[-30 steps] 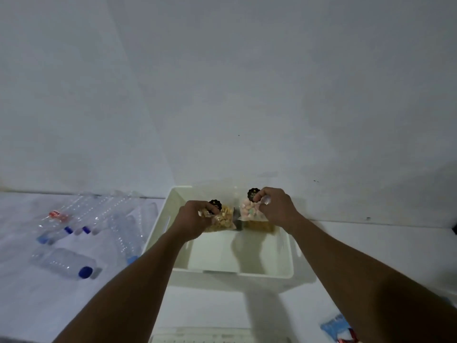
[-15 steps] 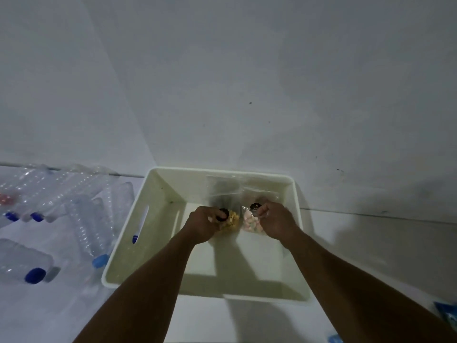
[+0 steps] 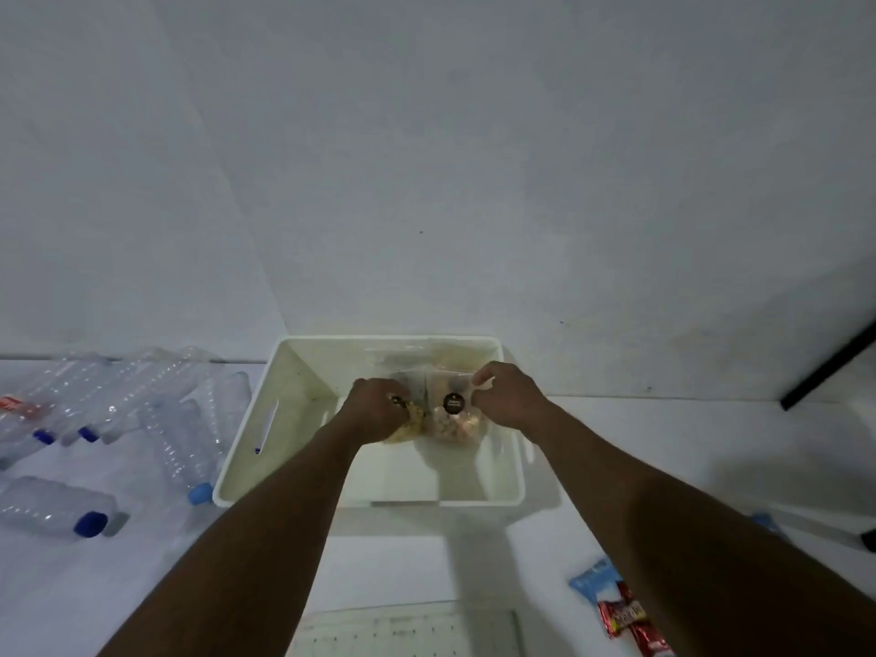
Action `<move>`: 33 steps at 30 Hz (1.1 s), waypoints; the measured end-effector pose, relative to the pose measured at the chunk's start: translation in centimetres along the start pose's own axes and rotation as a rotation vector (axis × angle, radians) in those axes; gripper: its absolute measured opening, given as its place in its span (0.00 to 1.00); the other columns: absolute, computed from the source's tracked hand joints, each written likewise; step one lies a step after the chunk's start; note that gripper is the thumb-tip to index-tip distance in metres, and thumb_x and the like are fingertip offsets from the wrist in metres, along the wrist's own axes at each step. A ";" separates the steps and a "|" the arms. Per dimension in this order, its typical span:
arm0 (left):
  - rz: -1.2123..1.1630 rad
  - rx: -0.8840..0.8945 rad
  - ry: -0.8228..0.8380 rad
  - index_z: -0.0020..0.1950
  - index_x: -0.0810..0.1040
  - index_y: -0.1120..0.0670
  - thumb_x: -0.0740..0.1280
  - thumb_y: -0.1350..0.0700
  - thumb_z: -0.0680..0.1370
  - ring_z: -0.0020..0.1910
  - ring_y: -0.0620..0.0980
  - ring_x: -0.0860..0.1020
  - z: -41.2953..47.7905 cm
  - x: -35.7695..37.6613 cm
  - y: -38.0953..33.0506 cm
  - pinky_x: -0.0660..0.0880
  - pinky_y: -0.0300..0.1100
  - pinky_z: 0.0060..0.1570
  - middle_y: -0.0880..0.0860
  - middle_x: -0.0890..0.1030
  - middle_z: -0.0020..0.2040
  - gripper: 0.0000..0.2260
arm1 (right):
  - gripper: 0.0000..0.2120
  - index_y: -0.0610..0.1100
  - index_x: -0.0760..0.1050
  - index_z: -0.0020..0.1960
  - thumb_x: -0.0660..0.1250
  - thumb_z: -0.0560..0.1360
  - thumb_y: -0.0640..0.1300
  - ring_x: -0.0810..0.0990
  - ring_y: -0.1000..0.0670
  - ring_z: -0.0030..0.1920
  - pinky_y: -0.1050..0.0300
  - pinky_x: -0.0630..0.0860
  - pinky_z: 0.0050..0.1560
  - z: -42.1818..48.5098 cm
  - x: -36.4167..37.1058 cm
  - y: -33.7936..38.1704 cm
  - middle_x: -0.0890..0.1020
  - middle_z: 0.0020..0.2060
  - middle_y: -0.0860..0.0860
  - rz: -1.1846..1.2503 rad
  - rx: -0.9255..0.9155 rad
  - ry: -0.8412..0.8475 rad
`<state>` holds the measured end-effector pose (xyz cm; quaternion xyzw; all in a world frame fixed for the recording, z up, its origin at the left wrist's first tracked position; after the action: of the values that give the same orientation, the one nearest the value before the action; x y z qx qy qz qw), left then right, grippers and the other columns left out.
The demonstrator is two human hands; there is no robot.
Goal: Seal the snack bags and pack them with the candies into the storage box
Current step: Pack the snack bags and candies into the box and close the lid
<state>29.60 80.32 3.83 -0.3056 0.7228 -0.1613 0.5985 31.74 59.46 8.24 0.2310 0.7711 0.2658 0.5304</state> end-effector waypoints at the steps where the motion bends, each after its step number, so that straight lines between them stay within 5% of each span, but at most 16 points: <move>1: 0.002 0.017 -0.049 0.59 0.83 0.53 0.72 0.57 0.74 0.60 0.54 0.79 -0.9 -0.3 -1.3 0.72 0.38 0.56 0.54 0.81 0.62 0.14 | 0.13 0.42 0.78 0.59 0.67 0.74 0.41 0.79 0.48 0.52 0.59 0.75 0.48 -1.2 -1.0 -0.4 0.79 0.54 0.46 0.047 0.000 -0.013; 3: -0.031 0.053 -0.127 0.55 0.84 0.52 0.71 0.57 0.74 0.57 0.52 0.80 -2.7 -0.3 -4.0 0.72 0.38 0.52 0.53 0.82 0.58 0.11 | 0.11 0.45 0.78 0.56 0.68 0.73 0.42 0.77 0.52 0.42 0.63 0.71 0.39 -3.4 -3.0 -1.8 0.79 0.47 0.50 0.103 0.008 -0.029; 10: -0.114 0.254 -0.116 0.49 0.85 0.51 0.71 0.53 0.75 0.48 0.47 0.81 -8.3 5.1 -14.7 0.76 0.41 0.53 0.49 0.85 0.47 0.05 | 0.05 0.49 0.77 0.47 0.71 0.72 0.45 0.76 0.53 0.38 0.60 0.71 0.36 -10.1 -10.1 -10.6 0.80 0.42 0.50 0.191 0.093 -0.093; 18: -0.180 0.278 0.179 0.50 0.84 0.49 0.73 0.50 0.75 0.41 0.46 0.81 -13.8 19.8 -24.8 0.73 0.35 0.42 0.49 0.85 0.44 0.05 | 0.03 0.49 0.76 0.45 0.70 0.73 0.43 0.74 0.53 0.34 0.62 0.69 0.32 -17.6 -16.0 -28.7 0.77 0.40 0.50 0.193 0.285 -0.138; 21: -0.155 0.228 0.314 0.50 0.83 0.50 0.73 0.52 0.75 0.36 0.44 0.79 -16.2 27.0 -26.6 0.73 0.35 0.40 0.51 0.85 0.45 0.06 | 0.05 0.50 0.75 0.42 0.70 0.72 0.41 0.76 0.50 0.40 0.61 0.72 0.37 -20.4 -16.9 -36.2 0.79 0.43 0.49 0.169 0.372 -0.184; 25: -0.107 0.179 0.400 0.54 0.84 0.51 0.72 0.56 0.76 0.49 0.49 0.82 -19.3 35.4 -27.6 0.75 0.37 0.50 0.52 0.84 0.52 0.08 | 0.05 0.47 0.78 0.49 0.66 0.74 0.40 0.78 0.46 0.51 0.56 0.74 0.51 -23.6 -16.1 -44.0 0.81 0.55 0.45 0.080 0.468 -0.135; 28: -0.086 0.173 0.420 0.58 0.83 0.54 0.71 0.58 0.76 0.41 0.46 0.78 -21.2 39.5 -27.8 0.70 0.25 0.34 0.53 0.81 0.52 0.11 | 0.13 0.41 0.77 0.60 0.66 0.76 0.41 0.76 0.46 0.64 0.56 0.70 0.66 -25.3 -14.9 -47.3 0.78 0.63 0.46 0.040 0.489 -0.070; 30: -0.073 0.126 0.427 0.57 0.83 0.53 0.71 0.57 0.76 0.40 0.50 0.80 -22.1 41.3 -27.6 0.72 0.27 0.33 0.53 0.81 0.50 0.10 | 0.13 0.44 0.76 0.59 0.67 0.75 0.41 0.75 0.46 0.64 0.55 0.69 0.67 -25.9 -13.9 -48.5 0.77 0.63 0.46 0.094 0.508 -0.052; 33: -0.095 0.051 0.450 0.55 0.84 0.51 0.72 0.56 0.74 0.52 0.52 0.82 -23.2 42.9 -27.6 0.78 0.39 0.46 0.53 0.83 0.56 0.10 | 0.11 0.47 0.74 0.56 0.67 0.74 0.42 0.78 0.44 0.61 0.51 0.74 0.63 -26.0 -12.5 -48.9 0.78 0.61 0.45 0.119 0.464 -0.002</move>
<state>9.98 28.97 -7.18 -0.2805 0.8185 -0.2718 0.4214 7.77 10.46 -7.43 0.3922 0.7959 0.1120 0.4474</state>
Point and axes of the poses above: each hand's wrist, its own z-axis towards the middle knuckle, its own x-axis out of the palm, y = z × x, the point moved 2 cm from there along z, towards the middle knuckle
